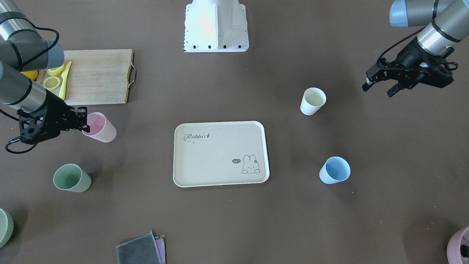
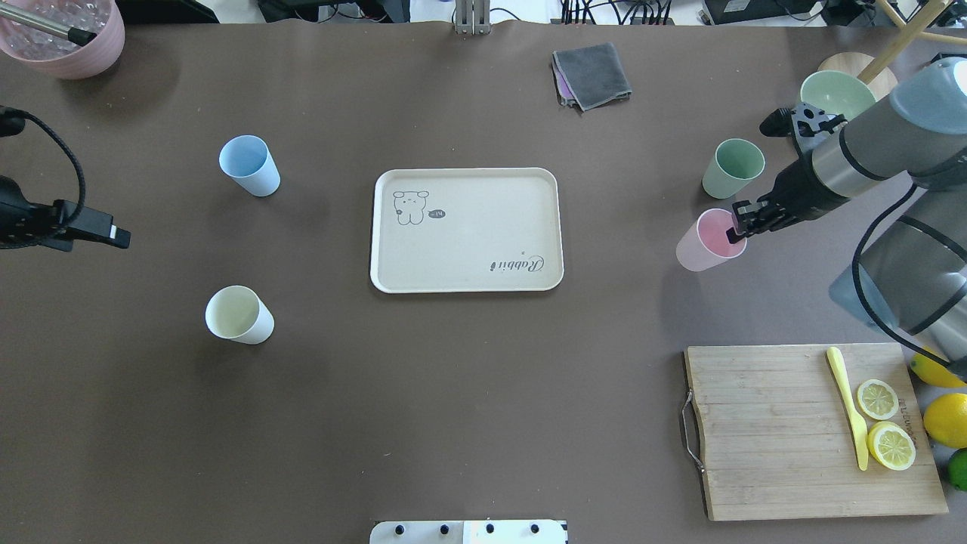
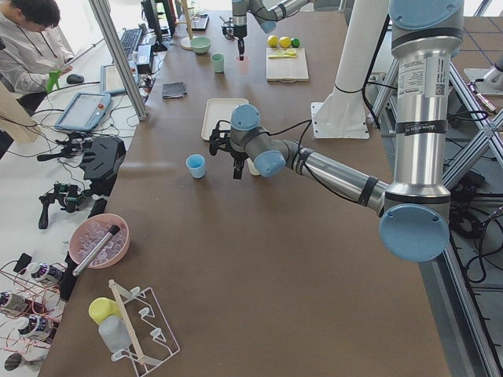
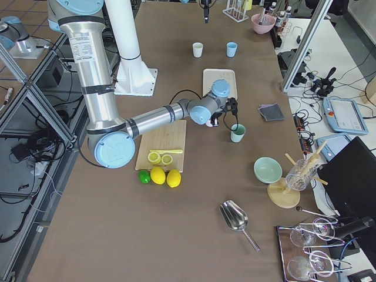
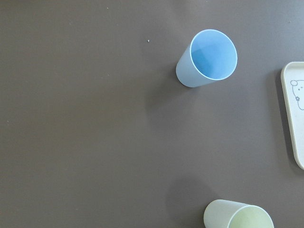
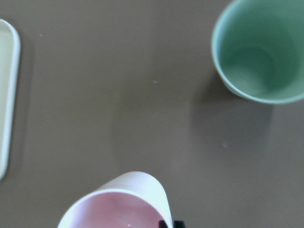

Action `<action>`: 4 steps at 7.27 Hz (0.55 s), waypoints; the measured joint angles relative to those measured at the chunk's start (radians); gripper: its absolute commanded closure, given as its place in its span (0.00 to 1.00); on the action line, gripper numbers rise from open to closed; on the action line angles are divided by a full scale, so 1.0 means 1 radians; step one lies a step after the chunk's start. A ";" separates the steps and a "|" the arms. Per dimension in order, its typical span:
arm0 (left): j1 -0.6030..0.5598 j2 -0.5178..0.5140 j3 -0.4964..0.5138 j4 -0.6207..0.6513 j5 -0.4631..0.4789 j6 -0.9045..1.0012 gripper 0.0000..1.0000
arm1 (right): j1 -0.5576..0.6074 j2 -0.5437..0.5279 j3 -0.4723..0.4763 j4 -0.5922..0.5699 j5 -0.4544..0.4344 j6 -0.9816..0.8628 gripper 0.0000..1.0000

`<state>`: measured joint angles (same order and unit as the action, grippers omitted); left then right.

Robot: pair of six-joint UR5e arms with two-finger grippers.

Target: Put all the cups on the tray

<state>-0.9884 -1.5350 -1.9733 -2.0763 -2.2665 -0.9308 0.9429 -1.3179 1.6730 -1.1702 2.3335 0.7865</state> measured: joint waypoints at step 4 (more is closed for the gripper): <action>0.195 -0.029 0.028 0.002 0.135 -0.036 0.11 | -0.121 0.297 -0.105 -0.088 -0.113 0.212 1.00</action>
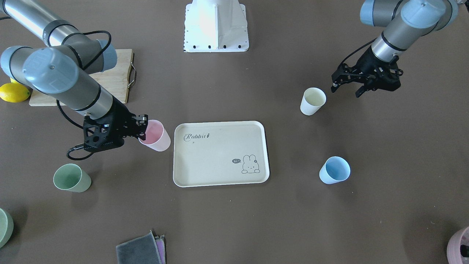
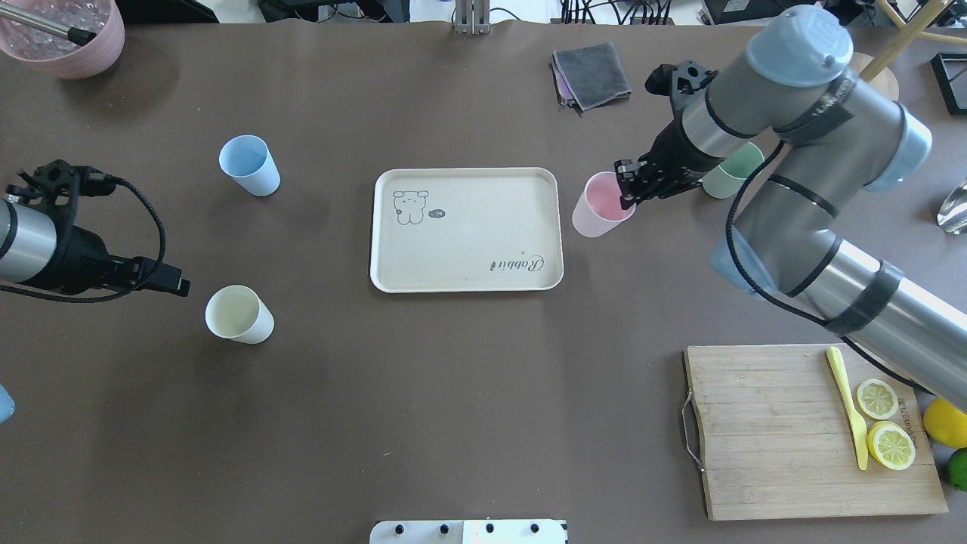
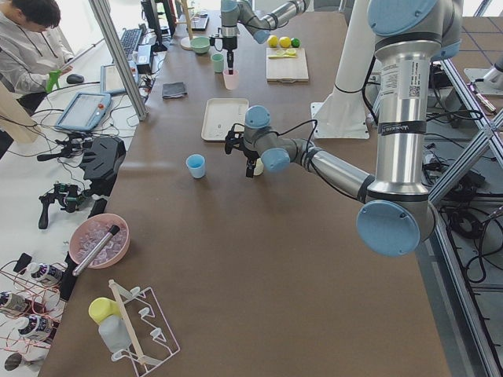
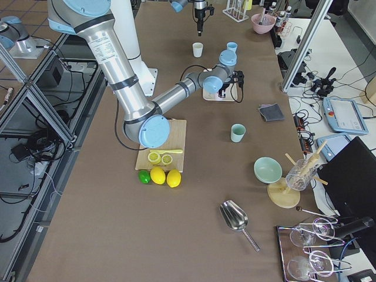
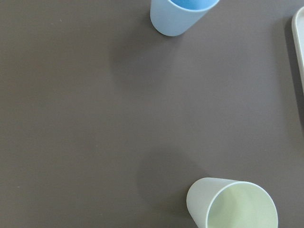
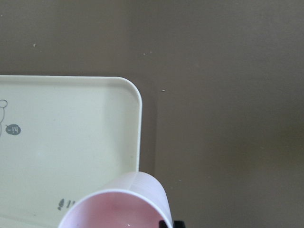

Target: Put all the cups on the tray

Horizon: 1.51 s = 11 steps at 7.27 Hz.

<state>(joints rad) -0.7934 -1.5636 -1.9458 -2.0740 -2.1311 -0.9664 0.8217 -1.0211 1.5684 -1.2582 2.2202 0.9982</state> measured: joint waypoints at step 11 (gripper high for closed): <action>0.091 -0.477 0.182 0.276 0.066 -0.009 1.00 | -0.093 0.108 -0.112 0.002 -0.073 0.078 0.00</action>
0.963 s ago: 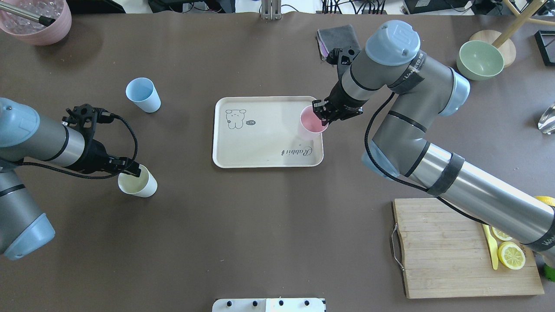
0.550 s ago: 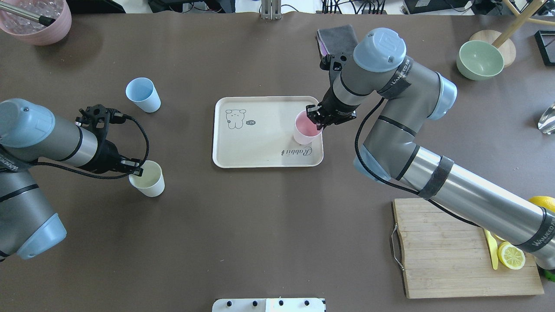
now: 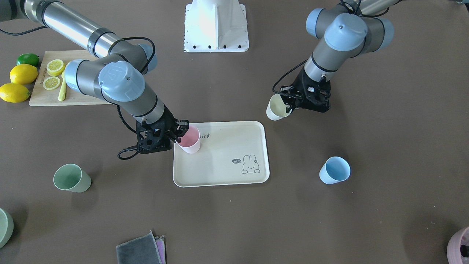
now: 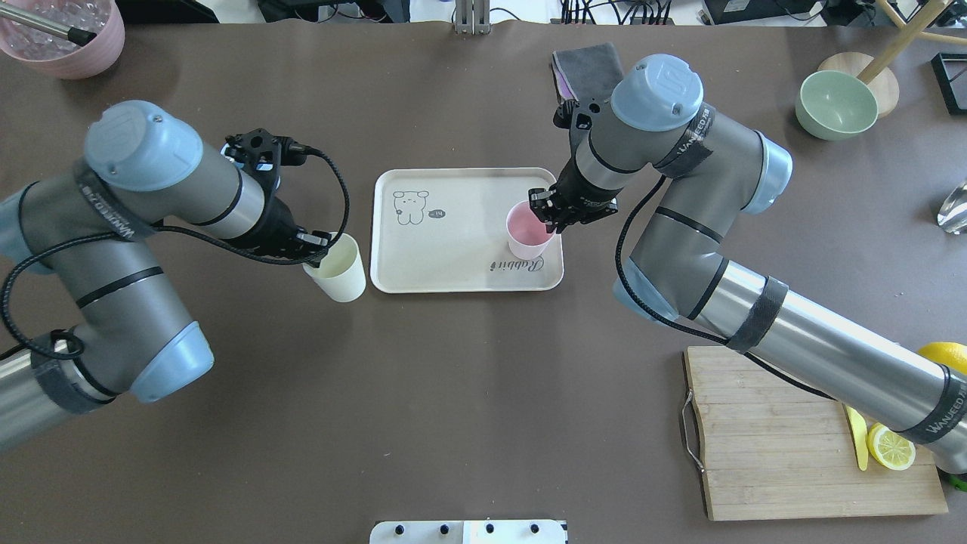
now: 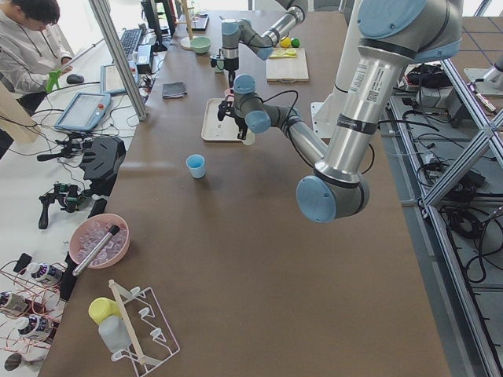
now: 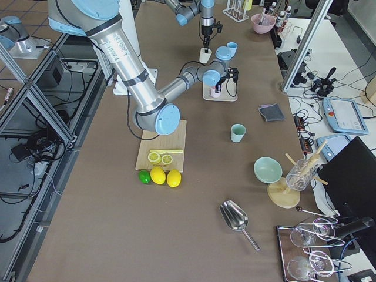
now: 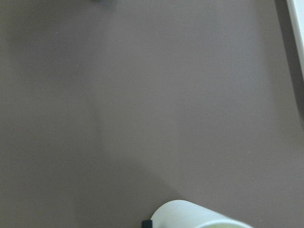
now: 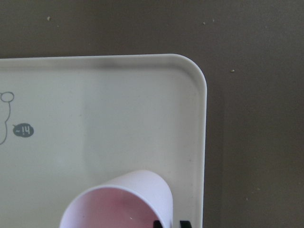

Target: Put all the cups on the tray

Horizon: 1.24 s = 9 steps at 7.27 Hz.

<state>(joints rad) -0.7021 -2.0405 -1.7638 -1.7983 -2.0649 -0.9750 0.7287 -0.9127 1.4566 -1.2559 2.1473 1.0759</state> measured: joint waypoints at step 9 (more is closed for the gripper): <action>-0.008 -0.277 0.343 -0.093 0.065 -0.089 0.02 | 0.398 -0.120 -0.191 -0.011 0.183 -0.437 0.00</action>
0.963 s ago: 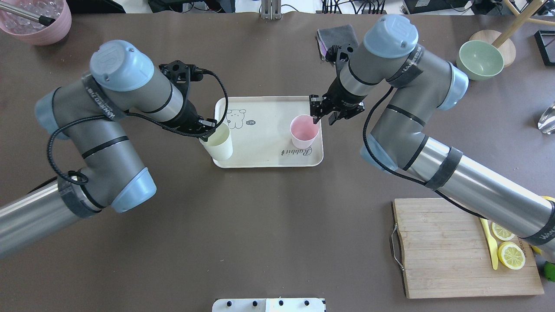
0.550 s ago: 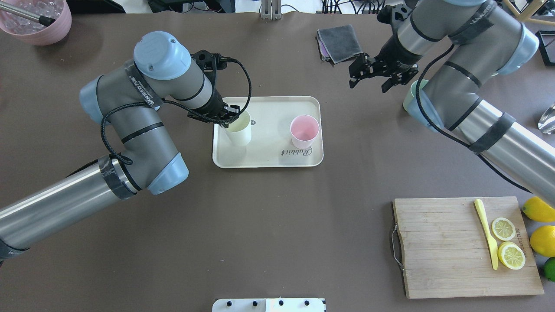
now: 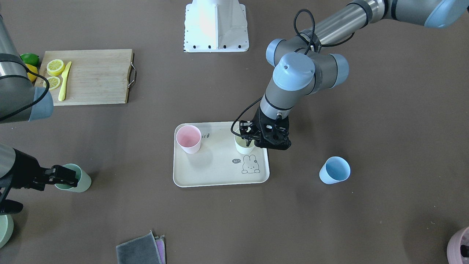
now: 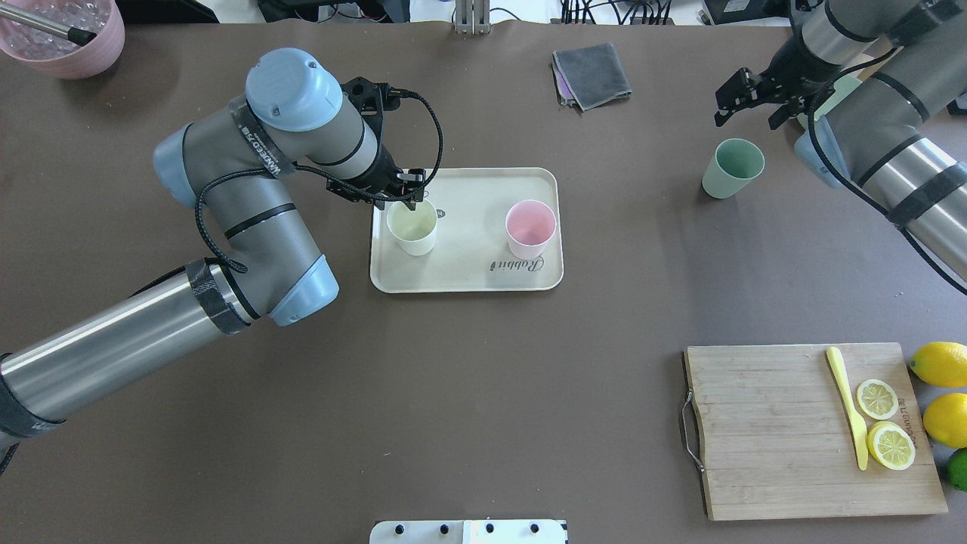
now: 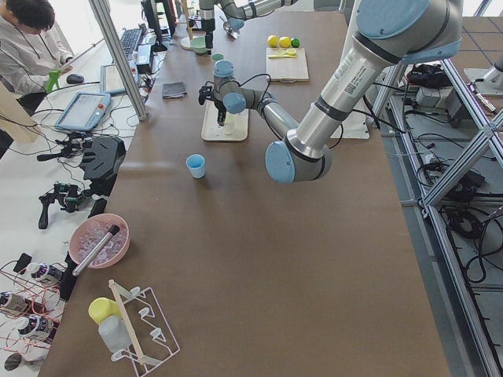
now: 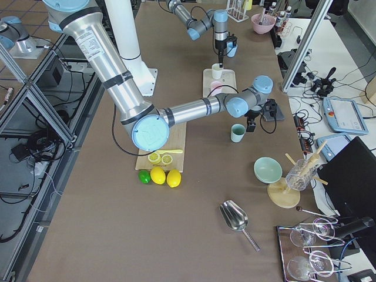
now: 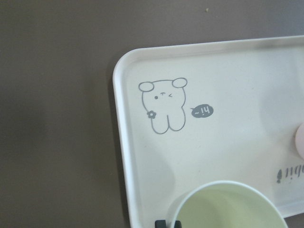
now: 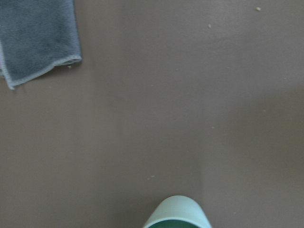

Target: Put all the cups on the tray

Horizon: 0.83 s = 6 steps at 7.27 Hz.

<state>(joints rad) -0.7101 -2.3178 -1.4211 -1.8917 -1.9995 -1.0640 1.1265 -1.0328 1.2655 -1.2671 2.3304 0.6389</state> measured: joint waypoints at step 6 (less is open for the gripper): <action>-0.026 -0.017 0.013 0.003 0.001 -0.034 0.02 | -0.049 -0.055 -0.039 0.007 -0.028 -0.051 1.00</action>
<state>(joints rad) -0.7364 -2.3345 -1.4078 -1.8889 -1.9988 -1.0978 1.0773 -1.0878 1.2260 -1.2603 2.3028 0.5876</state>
